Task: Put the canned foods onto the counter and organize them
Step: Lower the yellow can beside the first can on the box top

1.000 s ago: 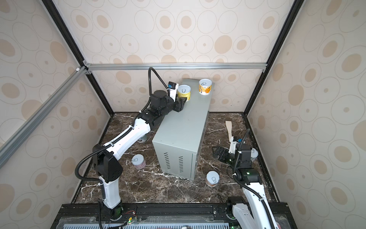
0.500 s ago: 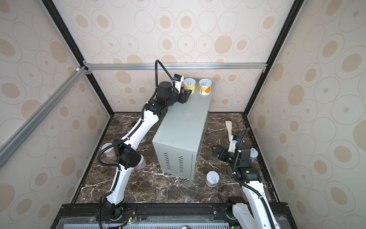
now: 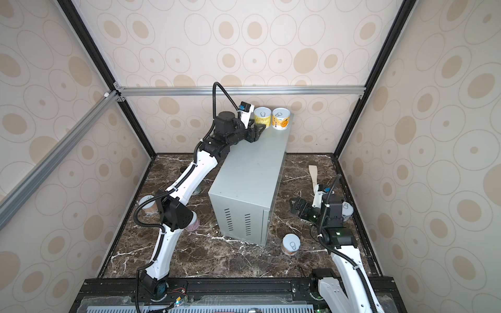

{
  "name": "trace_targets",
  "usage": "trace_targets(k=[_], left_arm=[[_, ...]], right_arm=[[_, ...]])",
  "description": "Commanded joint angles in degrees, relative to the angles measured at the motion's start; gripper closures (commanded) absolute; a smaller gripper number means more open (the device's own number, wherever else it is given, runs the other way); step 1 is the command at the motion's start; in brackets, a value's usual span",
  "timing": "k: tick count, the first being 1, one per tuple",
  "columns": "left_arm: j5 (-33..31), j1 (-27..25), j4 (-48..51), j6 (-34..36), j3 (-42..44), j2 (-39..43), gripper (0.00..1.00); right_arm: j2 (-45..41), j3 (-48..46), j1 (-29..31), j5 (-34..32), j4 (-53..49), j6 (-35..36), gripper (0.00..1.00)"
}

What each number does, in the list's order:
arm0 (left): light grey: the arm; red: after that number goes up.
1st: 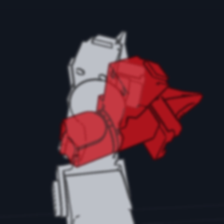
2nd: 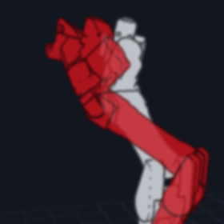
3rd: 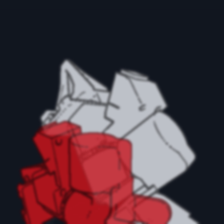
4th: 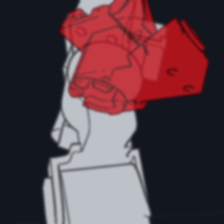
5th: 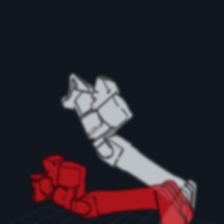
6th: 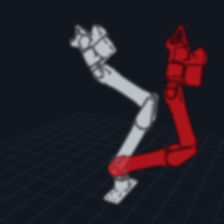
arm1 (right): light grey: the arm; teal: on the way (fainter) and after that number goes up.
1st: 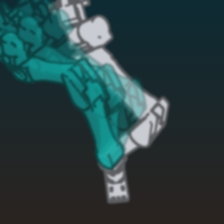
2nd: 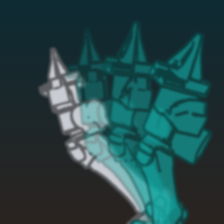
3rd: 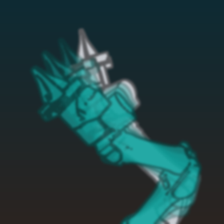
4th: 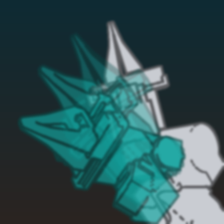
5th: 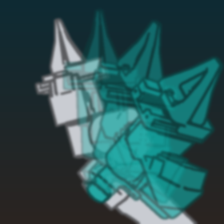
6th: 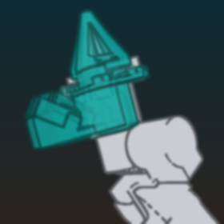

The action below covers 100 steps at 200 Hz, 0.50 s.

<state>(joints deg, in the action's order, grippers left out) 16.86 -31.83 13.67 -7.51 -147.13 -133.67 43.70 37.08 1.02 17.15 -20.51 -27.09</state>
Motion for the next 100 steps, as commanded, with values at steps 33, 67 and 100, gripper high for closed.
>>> trace_targets(k=[33,67,100], left_arm=[[-3.20,0.02,1.58,1.52,1.14,2.73,0.21],[-4.90,0.02,3.26,1.19,2.06,6.31,0.05],[-6.76,0.02,1.61,0.15,8.53,12.84,0.01]], right_arm=[[0.06,1.63,0.38,-1.29,-1.91,0.26,0.01],[-0.26,3.02,1.51,-4.85,-6.34,0.02,0.01],[-1.08,4.83,5.16,-10.28,-11.08,0.64,0.01]])
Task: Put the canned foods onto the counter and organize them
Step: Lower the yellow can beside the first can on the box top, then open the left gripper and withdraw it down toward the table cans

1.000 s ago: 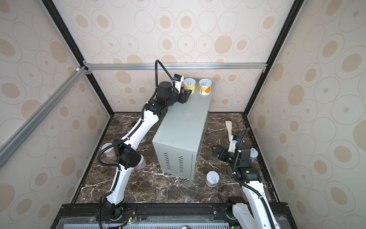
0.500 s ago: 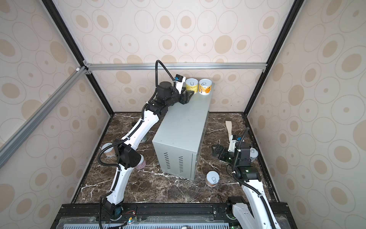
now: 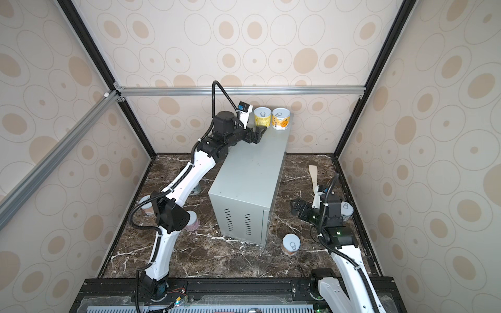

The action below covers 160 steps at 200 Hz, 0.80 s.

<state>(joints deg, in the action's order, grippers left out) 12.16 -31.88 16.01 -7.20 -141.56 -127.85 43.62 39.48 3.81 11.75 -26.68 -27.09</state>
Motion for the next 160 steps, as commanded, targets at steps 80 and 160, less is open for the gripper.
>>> trace_targets(k=[80,160], left_arm=[[-9.91,0.08,-3.08,-6.87,26.57,27.87,0.01],[-22.62,0.33,-2.11,-15.69,71.27,63.33,0.01]], right_arm=[[-3.37,3.88,4.36,-8.56,-11.71,-0.08,0.01],[-4.00,4.35,4.40,-9.75,-15.77,-0.38,0.01]])
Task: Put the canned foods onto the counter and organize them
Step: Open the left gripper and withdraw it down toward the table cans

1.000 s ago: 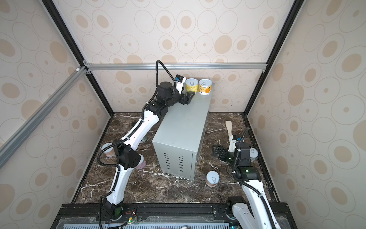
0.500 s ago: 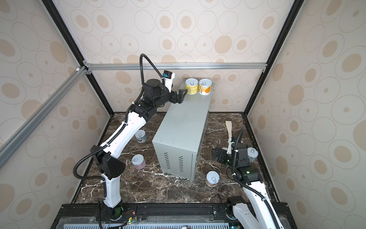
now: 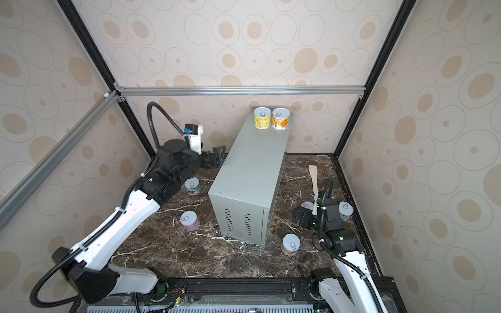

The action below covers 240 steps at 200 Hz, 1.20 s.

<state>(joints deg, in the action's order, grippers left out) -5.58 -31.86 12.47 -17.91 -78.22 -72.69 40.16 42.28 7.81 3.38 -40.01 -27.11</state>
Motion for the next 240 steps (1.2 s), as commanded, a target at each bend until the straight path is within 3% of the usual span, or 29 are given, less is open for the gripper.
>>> trace_targets(k=[1,46,69,119,168,200,240], left_arm=[[-4.83,0.30,1.69,-5.18,8.36,8.52,0.01],[-1.41,0.39,4.57,-11.85,26.86,24.31,0.01],[0.15,0.44,4.66,-12.63,31.79,28.48,0.01],[4.82,0.43,3.52,-15.74,38.57,27.87,0.01],[4.73,0.40,2.78,-14.40,41.55,27.55,0.01],[3.65,-0.74,5.96,-12.85,41.68,26.67,0.01],[7.55,-1.15,7.76,-12.52,41.30,25.96,0.01]], right_arm=[[-0.53,1.56,0.38,-1.37,-2.53,-0.42,0.01],[2.22,1.48,0.51,-1.25,-3.94,-1.70,0.01],[3.99,1.79,0.45,-1.00,-3.72,-2.61,0.01],[10.64,3.05,0.46,-3.68,-3.41,-4.23,0.01],[12.96,2.71,0.45,-5.43,-3.13,-6.77,0.01],[15.04,3.00,0.45,-4.80,-2.39,-4.91,0.01],[17.69,2.42,0.63,-3.90,0.80,-2.48,0.01]])
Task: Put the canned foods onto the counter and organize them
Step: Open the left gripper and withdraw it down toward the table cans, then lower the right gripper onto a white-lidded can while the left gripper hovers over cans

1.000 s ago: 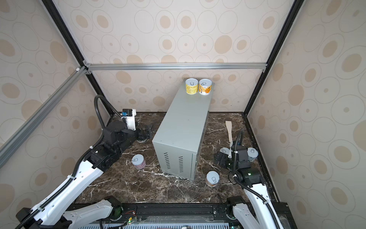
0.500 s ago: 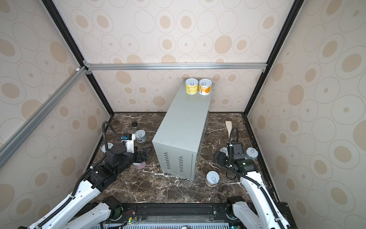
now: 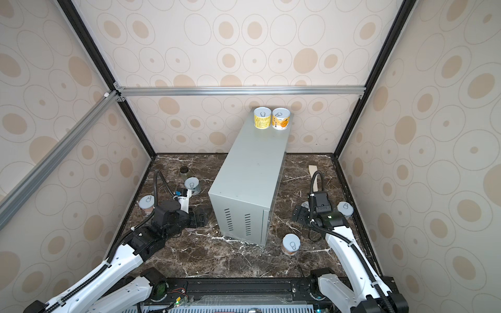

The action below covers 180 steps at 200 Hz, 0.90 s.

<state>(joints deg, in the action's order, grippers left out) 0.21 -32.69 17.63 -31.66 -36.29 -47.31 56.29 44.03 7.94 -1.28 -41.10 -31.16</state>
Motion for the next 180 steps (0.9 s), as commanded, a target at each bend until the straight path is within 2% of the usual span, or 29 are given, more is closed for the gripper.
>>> trace_targets(k=[1,27,70,92,111,154,180], left_arm=[[1.74,-0.34,2.64,1.24,-0.62,0.70,0.01],[0.52,-0.30,6.05,1.45,-2.87,0.91,0.01],[-7.14,0.16,8.63,-0.01,-6.21,-1.60,0.01],[-8.67,0.61,7.21,-3.50,-5.13,-3.07,0.01],[-8.58,0.73,4.24,-5.23,-2.72,-1.96,0.01],[-10.74,1.13,4.06,-5.52,0.51,0.61,0.01],[-11.52,1.14,4.61,-5.23,2.13,1.94,0.01]], right_arm=[[1.72,0.69,0.49,0.88,1.85,1.55,0.01],[4.10,0.57,1.53,0.79,3.19,1.71,0.01],[1.53,-2.91,2.16,-0.29,6.01,4.87,0.01],[0.16,-4.35,2.16,-1.01,6.79,6.55,0.01],[-0.51,-4.51,2.15,1.27,7.19,5.82,0.01],[-1.87,-5.93,2.16,-0.98,7.96,4.70,0.01],[-3.20,-6.82,2.16,-5.04,7.87,3.10,0.01]])
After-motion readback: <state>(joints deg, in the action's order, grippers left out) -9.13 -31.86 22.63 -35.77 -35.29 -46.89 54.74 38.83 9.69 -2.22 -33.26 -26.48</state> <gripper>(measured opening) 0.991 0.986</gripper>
